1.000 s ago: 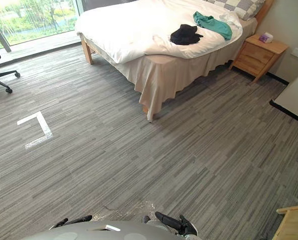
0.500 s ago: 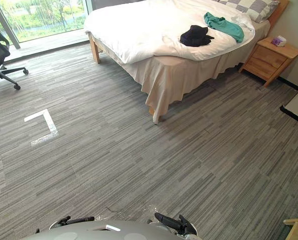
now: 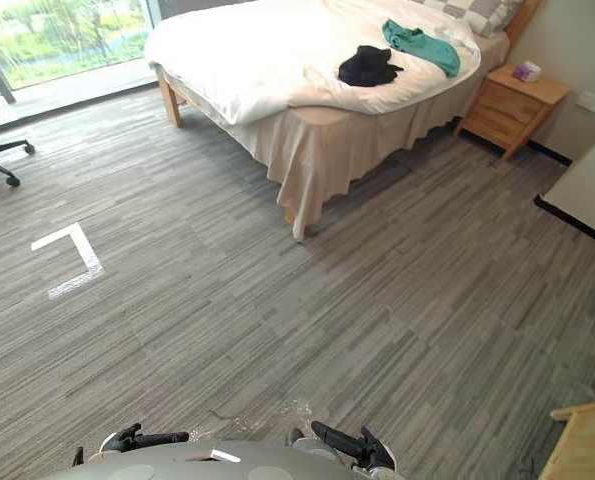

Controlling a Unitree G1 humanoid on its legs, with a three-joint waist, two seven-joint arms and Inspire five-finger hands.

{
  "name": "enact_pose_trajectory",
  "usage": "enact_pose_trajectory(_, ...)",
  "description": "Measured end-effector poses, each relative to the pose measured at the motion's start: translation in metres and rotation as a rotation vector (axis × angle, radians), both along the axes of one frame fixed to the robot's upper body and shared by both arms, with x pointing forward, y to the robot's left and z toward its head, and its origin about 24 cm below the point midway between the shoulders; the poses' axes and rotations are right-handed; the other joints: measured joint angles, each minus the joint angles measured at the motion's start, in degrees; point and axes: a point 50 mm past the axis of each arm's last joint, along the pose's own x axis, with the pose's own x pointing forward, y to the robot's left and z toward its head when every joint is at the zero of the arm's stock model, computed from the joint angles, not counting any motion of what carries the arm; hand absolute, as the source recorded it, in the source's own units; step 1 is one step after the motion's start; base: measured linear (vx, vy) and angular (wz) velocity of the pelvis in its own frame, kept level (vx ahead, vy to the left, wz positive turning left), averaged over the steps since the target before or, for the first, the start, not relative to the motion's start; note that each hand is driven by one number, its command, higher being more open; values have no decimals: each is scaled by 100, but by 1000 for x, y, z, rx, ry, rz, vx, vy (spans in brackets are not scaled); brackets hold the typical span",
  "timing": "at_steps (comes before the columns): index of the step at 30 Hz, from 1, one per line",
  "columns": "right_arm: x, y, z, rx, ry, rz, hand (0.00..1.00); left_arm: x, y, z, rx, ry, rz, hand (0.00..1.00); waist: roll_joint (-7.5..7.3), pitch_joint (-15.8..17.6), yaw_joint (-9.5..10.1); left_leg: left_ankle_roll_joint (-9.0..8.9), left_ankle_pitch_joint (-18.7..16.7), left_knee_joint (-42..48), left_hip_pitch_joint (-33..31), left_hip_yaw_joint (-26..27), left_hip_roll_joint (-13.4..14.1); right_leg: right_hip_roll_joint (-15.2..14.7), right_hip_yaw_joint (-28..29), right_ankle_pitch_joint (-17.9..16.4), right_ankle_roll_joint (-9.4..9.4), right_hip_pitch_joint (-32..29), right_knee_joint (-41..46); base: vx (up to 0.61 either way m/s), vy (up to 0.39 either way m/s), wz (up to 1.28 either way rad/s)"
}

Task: Tidy up the quilt and then pick up the clothes from the bed and put them into the laundry hamper

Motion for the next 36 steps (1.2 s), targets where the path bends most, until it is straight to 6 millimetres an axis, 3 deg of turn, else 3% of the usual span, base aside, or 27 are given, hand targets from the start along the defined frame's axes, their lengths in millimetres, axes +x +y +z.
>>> enact_pose_trajectory(2, 11, 3, 3, -8, -44, -66, 100, 16, 2, 4, 15, -42, -7, 100, -94, 259, 4, 27, -458, 947, -495, 210, 163, -22, 53, -270, -29, -540, 793, 13, -47, -49)
enact_pose_trajectory(5, 23, 0, 8, -21, -89, -125, 100, 29, 3, 7, 19, -73, -3, 100, -36, 589, -2, 3, -854, 1679, -670, 421, 455, 7, -189, -335, -67, -1240, 2191, 23, -63, -48)
enact_pose_trajectory(7, 26, -1, 10, -8, -117, -191, 100, 36, 4, 9, 21, -95, -2, 100, -8, 742, -61, -55, -1157, 2309, -759, 633, 729, -126, -659, -485, -84, -1697, 3156, 91, -118, -35)
enact_pose_trajectory(10, 37, -6, 14, 12, -168, -237, 100, 59, -3, 14, 4, -164, -14, 100, 135, 1000, -115, -234, -1495, 2821, -904, 727, 1222, -210, -1124, -895, -115, -1827, 2779, 102, -218, -45)
enact_pose_trajectory(11, 44, -10, 18, 20, -209, -246, 100, 69, -12, 16, -14, -201, -12, 100, 317, 1181, -116, -359, -1701, 3035, -999, 782, 1610, -210, -1040, -817, -38, -2204, 2409, 135, -347, -82)
enact_pose_trajectory(12, 46, -11, 19, 27, -228, -257, 100, 74, -18, 17, -23, -222, -5, 100, 379, 1269, -122, -510, -1809, 3103, -965, 871, 1817, -214, -862, -631, 133, -2432, 2062, 175, -366, -83)
enact_pose_trajectory(13, 47, -12, 20, 33, -240, -268, 100, 74, -21, 17, -29, -224, 2, 100, 386, 1298, -123, -619, -1871, 3129, -900, 933, 1934, -224, -698, -412, 186, -2574, 1772, 277, -342, -80)
enact_pose_trajectory(14, 46, -10, 20, 68, -265, -301, 100, 72, -24, 16, -25, -216, 18, 100, 381, 1368, -151, -917, -2038, 3170, -595, 981, 2192, -260, -288, 128, 390, -2704, 1247, 285, -276, -58)
enact_pose_trajectory(15, 45, -9, 20, 72, -265, -306, 100, 71, -23, 15, -21, -213, 22, 100, 373, 1373, -157, -984, -2075, 3170, -490, 980, 2242, -279, -236, 200, 447, -2696, 1217, 404, -372, -39)
enact_pose_trajectory(16, 38, -8, 18, 83, -257, -306, 100, 65, -21, 13, -9, -193, 37, 100, 357, 1375, -225, -1205, -2196, 3119, -97, 974, 2445, -401, -125, 256, 455, -2639, 1340, 477, -432, 17)
enact_pose_trajectory(17, 30, -5, 16, 94, -242, -312, 100, 57, -19, 10, 0, -169, 44, 100, 273, 1318, -332, -1253, -2228, 2814, 374, 930, 2557, -596, -47, 101, 304, -2500, 1753, 526, -486, 28)
enact_pose_trajectory(18, 27, -5, 15, 96, -235, -319, 100, 54, -19, 9, -3, -157, 49, 100, 276, 1280, -355, -1186, -2199, 2533, 662, 936, 2613, -649, -208, 295, 331, -2492, 2046, 621, -539, 54)
enact_pose_trajectory(19, 27, -9, 16, 74, -230, -292, 100, 46, -25, 5, -26, -125, 67, 100, 417, 1131, -439, -655, -1933, 2226, 922, 818, 2794, -497, -506, -220, 90, -2578, 2725, 843, -626, 30)
enact_pose_trajectory(20, 35, -20, 19, 15, -231, -218, 100, 49, -29, 5, -35, -138, 76, 100, 468, 1039, -433, -18, -1163, 2979, 732, 557, 2855, -399, -684, -753, -262, -2721, 3283, 860, -598, 32)
enact_pose_trajectory(21, 36, -22, 20, -3, -228, -192, 100, 52, -31, 6, -49, -151, 92, 100, 487, 1027, -459, 81, -801, 2944, 734, 594, 2875, -396, -793, -933, -334, -2691, 3420, 733, -480, 21)
enact_pose_trajectory(22, 37, -23, 20, -24, -220, -158, 100, 56, -34, 7, -68, -171, 111, 100, 473, 1010, -453, -19, -155, 2857, 740, 483, 2901, -382, -885, -1188, -425, -2595, 3525, 562, -388, 31)
enact_pose_trajectory(23, 39, -23, 20, -39, -218, -124, 100, 60, -43, 9, -103, -209, 123, 100, 504, 986, -415, -328, 369, 3369, 462, 39, 2898, -205, -918, -1401, -484, -2336, 3348, 647, -455, 25)
enact_pose_trajectory(24, 40, -21, 19, -41, -210, -102, 100, 62, -46, 10, -114, -231, 117, 100, 524, 980, -393, -498, 269, 3847, 222, -212, 2862, -90, -941, -1424, -502, -2141, 3145, 623, -433, 17)
enact_pose_trajectory(25, 42, -17, 16, -30, -192, -71, 100, 69, -48, 14, -128, -280, 120, 100, 526, 982, -360, -776, -88, 4837, -264, -584, 2714, 125, -1029, -1414, -511, -1569, 2571, 689, -416, 27)
enact_pose_trajectory(26, 40, -14, 15, -26, -182, -45, 100, 76, -52, 18, -153, -325, 113, 100, 480, 976, -280, -788, -549, 5512, -800, -687, 2411, 318, -1155, -1326, -518, -766, 1843, 567, -302, 33)
enact_pose_trajectory(27, 39, -14, 15, -26, -183, -37, 100, 79, -54, 20, -164, -346, 109, 100, 457, 964, -247, -762, -708, 5611, -1037, -668, 2267, 371, -1216, -1280, -522, -475, 1566, 663, -309, 38)
enact_pose_trajectory(29, 42, -9, 16, -1, -219, -21, 100, 92, -61, 29, -190, -434, 81, 100, 345, 932, -84, -624, -1156, 5386, -1895, -331, 1690, 520, -1247, -1245, -510, 312, 876, 544, -205, 20)
enact_pose_trajectory(31, 55, -3, 19, 25, -269, -16, 100, 103, -67, 37, -207, -502, 50, 100, 270, 928, 78, -486, -1231, 4803, -2570, 160, 1303, 577, -1189, -1247, -507, 828, 504, 506, -135, -18)
enact_pose_trajectory(32, 58, -1, 20, 30, -284, -3, 100, 105, -69, 38, -210, -511, 46, 100, 263, 927, 151, -417, -1178, 4540, -2728, 351, 1230, 584, -1160, -1255, -493, 1003, 400, 594, -104, -53)
enact_pose_trajectory(34, 62, 11, 22, 63, -319, 50, 100, 109, -72, 42, -218, -544, 31, 100, 303, 903, 298, -236, -664, 3355, -3021, 933, 1092, 609, -900, -1417, -239, 1591, 227, 747, -29, -72)
enact_pose_trajectory(35, 60, 14, 21, 76, -318, 93, 100, 107, -74, 41, -221, -537, 23, 100, 380, 853, 324, -57, -222, 2370, -3035, 1060, 1035, 691, -698, -1563, -87, 1995, 221, 785, 82, -71)
enact_pose_trajectory(36, 58, 16, 21, 78, -315, 104, 100, 106, -74, 40, -220, -531, 22, 100, 403, 804, 343, -10, -123, 2081, -3026, 1067, 1045, 735, -594, -1630, -87, 2135, 248, 692, 143, -80)
